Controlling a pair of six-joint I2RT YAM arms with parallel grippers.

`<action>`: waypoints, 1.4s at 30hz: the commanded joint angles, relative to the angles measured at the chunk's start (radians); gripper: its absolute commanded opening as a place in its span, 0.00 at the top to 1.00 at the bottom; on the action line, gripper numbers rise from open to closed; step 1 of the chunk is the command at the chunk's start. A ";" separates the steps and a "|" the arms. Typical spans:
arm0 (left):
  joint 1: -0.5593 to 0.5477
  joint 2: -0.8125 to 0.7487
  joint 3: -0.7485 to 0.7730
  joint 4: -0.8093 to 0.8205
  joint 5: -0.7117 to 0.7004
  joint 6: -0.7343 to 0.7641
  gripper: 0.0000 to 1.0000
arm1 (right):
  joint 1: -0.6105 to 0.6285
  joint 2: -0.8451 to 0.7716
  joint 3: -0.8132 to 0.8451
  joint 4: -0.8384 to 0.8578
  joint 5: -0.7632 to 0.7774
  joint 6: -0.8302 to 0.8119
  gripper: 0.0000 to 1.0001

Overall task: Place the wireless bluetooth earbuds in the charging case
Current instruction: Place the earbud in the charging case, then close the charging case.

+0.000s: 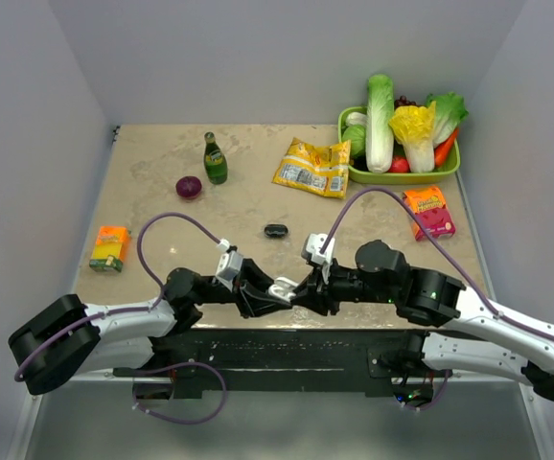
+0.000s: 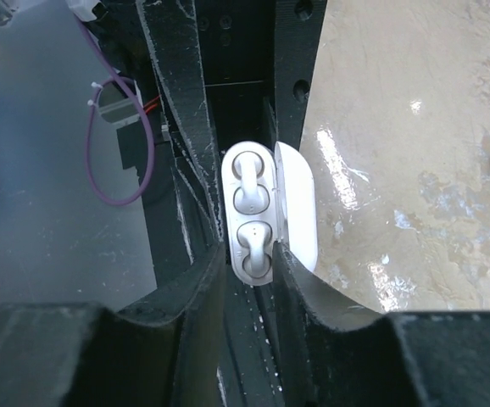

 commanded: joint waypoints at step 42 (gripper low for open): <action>-0.021 0.018 -0.039 0.160 -0.129 0.057 1.00 | 0.003 0.097 0.047 0.106 0.169 0.140 0.95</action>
